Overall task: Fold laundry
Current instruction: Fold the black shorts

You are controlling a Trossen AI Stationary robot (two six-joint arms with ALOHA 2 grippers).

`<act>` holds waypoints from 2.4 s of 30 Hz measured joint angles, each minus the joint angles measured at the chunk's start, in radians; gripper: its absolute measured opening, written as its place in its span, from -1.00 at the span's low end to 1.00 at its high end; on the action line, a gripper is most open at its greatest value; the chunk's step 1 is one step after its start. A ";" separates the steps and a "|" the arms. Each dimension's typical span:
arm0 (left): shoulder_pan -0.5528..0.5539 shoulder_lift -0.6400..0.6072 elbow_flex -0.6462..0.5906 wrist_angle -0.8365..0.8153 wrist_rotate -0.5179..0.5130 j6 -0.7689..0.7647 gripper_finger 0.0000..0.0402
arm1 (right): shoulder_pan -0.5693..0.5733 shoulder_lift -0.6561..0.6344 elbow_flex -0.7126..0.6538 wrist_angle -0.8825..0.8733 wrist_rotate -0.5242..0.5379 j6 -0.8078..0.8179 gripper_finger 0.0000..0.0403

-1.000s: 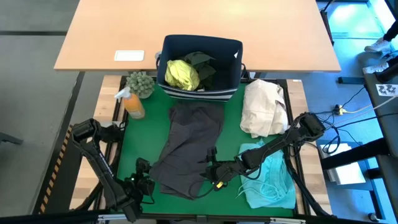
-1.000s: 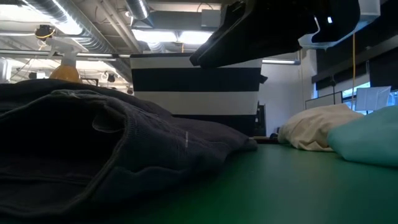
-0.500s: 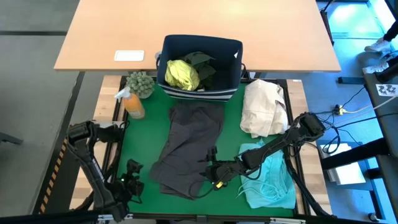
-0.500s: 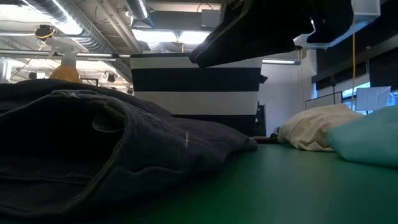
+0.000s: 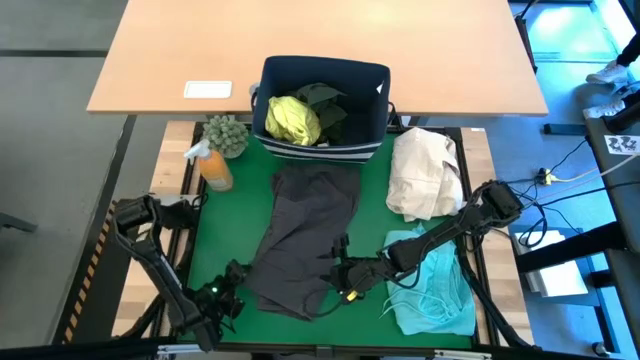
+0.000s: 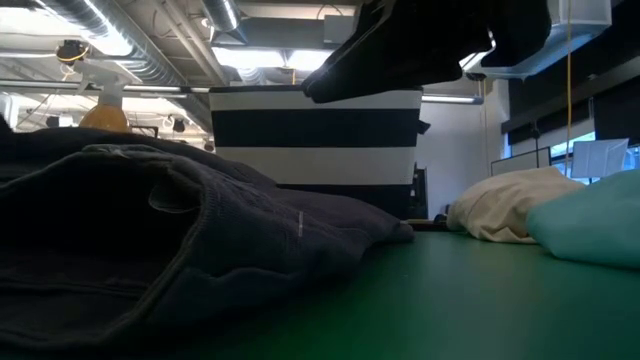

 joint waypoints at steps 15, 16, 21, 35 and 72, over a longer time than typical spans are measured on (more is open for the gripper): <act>0.050 0.053 0.125 0.035 -0.165 0.225 0.32 | 0.001 0.000 0.000 0.000 0.000 0.000 0.26; 0.054 0.053 0.125 0.035 -0.164 0.226 0.28 | 0.001 0.000 0.000 0.000 0.000 0.000 0.26; 0.085 0.053 0.125 0.036 -0.177 0.226 -0.01 | 0.003 0.000 0.000 0.024 -0.037 0.002 0.26; 0.238 0.052 0.320 0.031 -0.241 0.234 -0.95 | 0.100 0.000 0.000 0.320 -0.148 -0.108 0.26; 0.423 0.048 0.532 0.031 -0.272 0.285 -1.00 | 0.145 0.348 0.470 -0.141 0.334 -0.198 -0.81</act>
